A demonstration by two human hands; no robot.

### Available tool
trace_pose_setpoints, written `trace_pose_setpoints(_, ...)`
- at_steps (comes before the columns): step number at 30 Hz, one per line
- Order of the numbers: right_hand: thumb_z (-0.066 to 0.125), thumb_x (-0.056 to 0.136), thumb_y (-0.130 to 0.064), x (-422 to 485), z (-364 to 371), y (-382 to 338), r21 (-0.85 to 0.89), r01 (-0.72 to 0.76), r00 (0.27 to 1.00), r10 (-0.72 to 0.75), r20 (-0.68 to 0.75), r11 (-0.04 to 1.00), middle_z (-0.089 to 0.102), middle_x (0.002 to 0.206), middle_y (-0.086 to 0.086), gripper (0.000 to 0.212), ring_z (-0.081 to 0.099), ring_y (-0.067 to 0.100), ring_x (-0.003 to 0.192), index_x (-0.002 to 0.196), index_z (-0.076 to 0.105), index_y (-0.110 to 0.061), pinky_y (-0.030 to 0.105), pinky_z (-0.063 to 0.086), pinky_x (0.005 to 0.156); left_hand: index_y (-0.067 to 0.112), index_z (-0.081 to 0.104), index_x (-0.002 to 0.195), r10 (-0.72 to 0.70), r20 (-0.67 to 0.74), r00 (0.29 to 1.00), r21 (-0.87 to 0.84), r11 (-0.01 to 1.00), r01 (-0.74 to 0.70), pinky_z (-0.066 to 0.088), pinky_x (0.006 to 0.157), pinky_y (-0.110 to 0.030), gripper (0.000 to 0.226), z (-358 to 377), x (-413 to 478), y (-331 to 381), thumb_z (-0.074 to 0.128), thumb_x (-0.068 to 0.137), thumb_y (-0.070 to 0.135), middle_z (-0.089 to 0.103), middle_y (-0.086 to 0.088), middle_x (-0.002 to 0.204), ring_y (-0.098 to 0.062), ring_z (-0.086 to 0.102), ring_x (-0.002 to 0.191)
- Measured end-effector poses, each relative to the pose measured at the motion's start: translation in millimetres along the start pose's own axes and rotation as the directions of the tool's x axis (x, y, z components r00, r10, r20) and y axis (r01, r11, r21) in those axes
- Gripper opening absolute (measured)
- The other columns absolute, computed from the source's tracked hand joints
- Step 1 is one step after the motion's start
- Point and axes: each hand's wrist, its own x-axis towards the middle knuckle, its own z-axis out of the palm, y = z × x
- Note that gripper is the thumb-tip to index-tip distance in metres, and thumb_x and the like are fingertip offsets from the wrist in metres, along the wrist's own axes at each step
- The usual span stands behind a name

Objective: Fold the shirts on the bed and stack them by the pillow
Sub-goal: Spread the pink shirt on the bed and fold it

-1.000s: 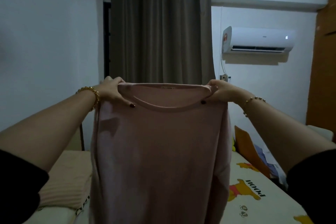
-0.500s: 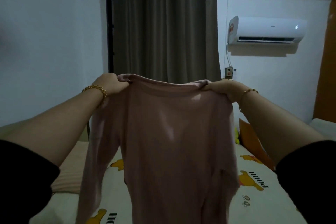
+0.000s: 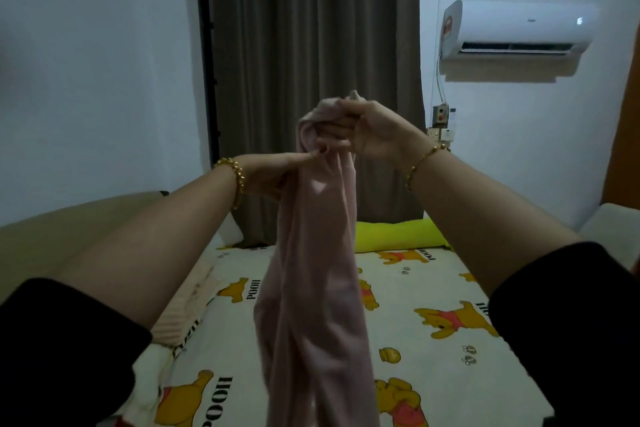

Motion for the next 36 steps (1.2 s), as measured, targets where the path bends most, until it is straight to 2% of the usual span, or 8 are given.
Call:
trace_pose_setpoints(5,0.049,0.097,-0.012,-2,9,13,-0.293,-0.019,0.999,0.026,0.019,0.956,0.064,0.117,0.016,0.027,0.063,0.025,0.107,0.121,0.058,-0.007,0.044,0.050,0.095,0.010,0.057,0.097,0.035,-0.303,0.952,-0.007,0.999,-0.038,0.052,0.081,-0.032,0.031,22,19,-1,0.033,0.101,0.028,0.065,-0.010,0.095,-0.020,0.062,0.086)
trace_pose_setpoints(9,0.051,0.094,-0.005,-22,5,39,-0.543,-0.051,0.996,0.004,-0.086,0.838,0.055,0.076,0.013,0.013,0.053,0.018,0.063,0.086,0.060,-0.007,0.025,0.047,0.056,0.000,0.057,0.112,0.028,-0.380,0.925,-0.182,0.978,-0.104,0.048,0.066,-0.021,0.035,26,26,-3,0.032,0.100,0.022,0.062,-0.008,0.087,-0.015,0.058,0.079)
trace_pose_setpoints(16,0.076,0.078,-0.013,-54,-23,119,-0.780,-0.301,0.945,0.282,-0.166,0.549,0.067,0.095,0.011,0.029,0.068,0.022,0.084,0.099,0.057,-0.006,0.045,0.059,0.077,0.009,0.056,0.112,0.037,-0.406,0.913,-0.290,0.942,-0.167,0.051,0.074,-0.026,0.039,30,30,11,0.031,0.101,0.037,0.063,-0.008,0.090,-0.016,0.060,0.082)
trace_pose_setpoints(19,0.083,0.070,-0.028,-59,-29,151,-0.874,-0.319,0.932,0.290,-0.218,0.366,0.062,0.104,0.006,0.051,0.064,0.020,0.091,0.108,0.056,-0.008,0.040,0.059,0.074,0.011,0.058,0.100,0.036,-0.410,0.912,-0.278,0.947,-0.163,0.051,0.075,-0.025,0.040,31,29,15,0.030,0.101,0.040,0.063,-0.007,0.090,-0.015,0.060,0.081)
trace_pose_setpoints(22,0.081,0.068,-0.044,-62,-39,187,-0.925,-0.327,0.913,0.318,-0.256,0.194,0.067,0.092,0.003,0.048,0.064,0.015,0.082,0.100,0.062,-0.013,0.033,0.059,0.070,0.012,0.057,0.099,0.037,-0.437,0.899,-0.279,0.944,-0.175,0.050,0.068,-0.022,0.039,30,27,18,0.028,0.102,0.038,0.061,-0.006,0.089,-0.013,0.059,0.078)
trace_pose_setpoints(25,0.075,0.076,-0.044,-65,-50,223,-0.889,-0.383,0.883,0.382,-0.272,0.252,0.069,0.100,0.004,0.043,0.066,0.015,0.091,0.105,0.066,-0.014,0.031,0.058,0.074,0.013,0.057,0.095,0.027,-0.469,0.883,-0.291,0.939,-0.183,0.050,0.069,-0.022,0.039,24,23,16,0.029,0.102,0.039,0.061,-0.005,0.087,-0.013,0.059,0.078)
trace_pose_setpoints(32,0.047,0.097,-0.023,-60,-50,266,-0.574,-0.421,0.900,0.243,-0.363,0.702,0.066,0.099,0.014,0.023,0.061,0.021,0.089,0.094,0.062,-0.006,0.038,0.054,0.083,0.013,0.054,0.099,-0.010,-0.572,0.820,-0.276,0.944,-0.181,0.046,0.062,-0.020,0.036,0,11,4,0.029,0.101,0.039,0.058,-0.002,0.082,-0.011,0.055,0.073)
trace_pose_setpoints(36,0.033,0.100,-0.024,-54,-45,260,-0.586,-0.408,0.880,0.130,-0.457,0.700,0.060,0.104,0.014,0.031,0.055,0.022,0.092,0.102,0.056,-0.003,0.036,0.046,0.077,0.011,0.056,0.114,-0.010,-0.620,0.784,-0.291,0.931,-0.219,0.050,0.075,-0.024,0.039,-20,4,-8,0.030,0.101,0.036,0.062,-0.004,0.093,-0.014,0.059,0.084)
